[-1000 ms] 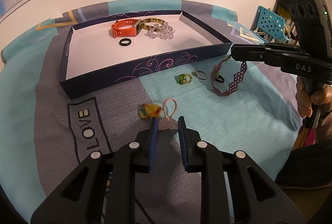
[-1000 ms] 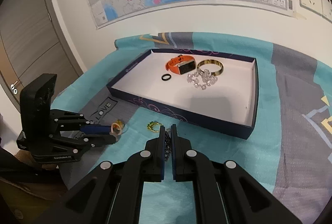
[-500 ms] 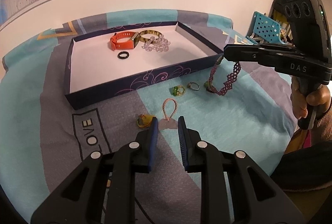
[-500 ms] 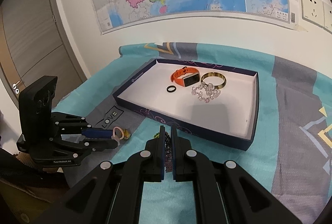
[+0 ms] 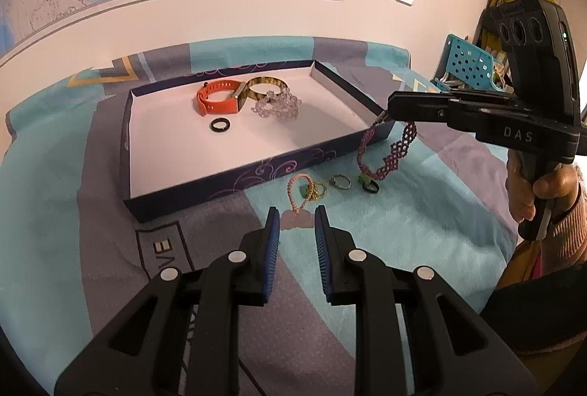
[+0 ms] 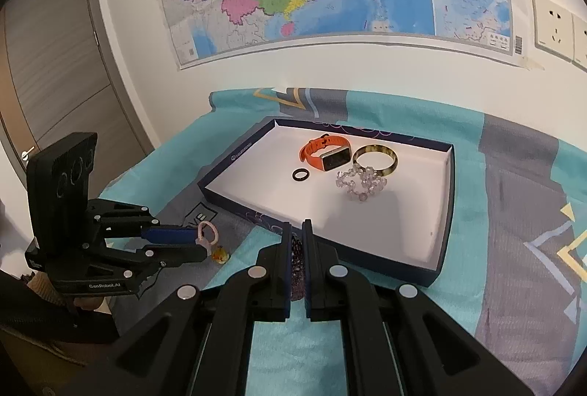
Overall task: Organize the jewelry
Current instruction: 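Carry the necklace and pink charm over the box lid with both tools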
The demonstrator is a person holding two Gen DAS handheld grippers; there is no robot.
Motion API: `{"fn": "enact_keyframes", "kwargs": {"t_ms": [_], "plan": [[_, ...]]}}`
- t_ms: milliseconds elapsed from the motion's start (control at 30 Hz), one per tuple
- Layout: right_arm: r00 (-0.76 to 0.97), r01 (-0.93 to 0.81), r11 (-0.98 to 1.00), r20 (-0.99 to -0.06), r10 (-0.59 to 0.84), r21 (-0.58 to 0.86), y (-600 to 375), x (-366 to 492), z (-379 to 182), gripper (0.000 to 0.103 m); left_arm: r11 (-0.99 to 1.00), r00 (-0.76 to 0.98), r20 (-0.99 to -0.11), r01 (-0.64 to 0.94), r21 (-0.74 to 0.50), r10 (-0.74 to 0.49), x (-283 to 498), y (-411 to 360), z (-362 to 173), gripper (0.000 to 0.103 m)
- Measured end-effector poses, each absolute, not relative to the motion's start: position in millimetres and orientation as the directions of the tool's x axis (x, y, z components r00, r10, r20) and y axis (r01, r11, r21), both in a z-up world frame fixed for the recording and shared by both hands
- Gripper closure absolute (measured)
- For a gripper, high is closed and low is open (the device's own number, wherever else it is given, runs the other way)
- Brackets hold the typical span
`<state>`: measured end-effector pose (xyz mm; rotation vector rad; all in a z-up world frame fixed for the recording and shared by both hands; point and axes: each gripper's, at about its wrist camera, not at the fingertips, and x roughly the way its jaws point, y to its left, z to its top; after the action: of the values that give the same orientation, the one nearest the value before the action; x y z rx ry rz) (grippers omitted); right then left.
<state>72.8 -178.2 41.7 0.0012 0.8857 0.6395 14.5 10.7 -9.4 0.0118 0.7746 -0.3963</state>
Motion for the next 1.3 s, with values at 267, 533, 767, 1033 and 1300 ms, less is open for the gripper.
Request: {"fn": "enact_keyframes", "kwargs": {"t_ms": [267,533,767,1033,1300], "plan": [[0.471,-0.526,0.814,-0.712,0.521,0.247,-175,80,47,0.099,0.928,0.658,-0.672,0.352,-0.124,-0.340,21,11,-3,0.083],[0.488,-0.532,0.813,-0.700,0.522,0.235,-172,92,53,0.099,0.930,0.669,-0.664,0.349,-0.116,-0.334,33,12,3,0.083],[0.497,-0.523,0.821,-0.700,0.513,0.230,-171,104,53,0.099,0.932,0.680,-0.656,0.345,-0.107,-0.327,41,12,8,0.083],[0.506,-0.521,0.823,-0.695,0.511,0.225,-167,116,56,0.099,0.936,0.689,-0.652,0.338,-0.099,-0.317,51,13,10,0.083],[0.506,-0.514,0.827,-0.697,0.508,0.228,-165,127,54,0.099,0.938,0.694,-0.648,0.333,-0.096,-0.312,62,14,13,0.083]]}}
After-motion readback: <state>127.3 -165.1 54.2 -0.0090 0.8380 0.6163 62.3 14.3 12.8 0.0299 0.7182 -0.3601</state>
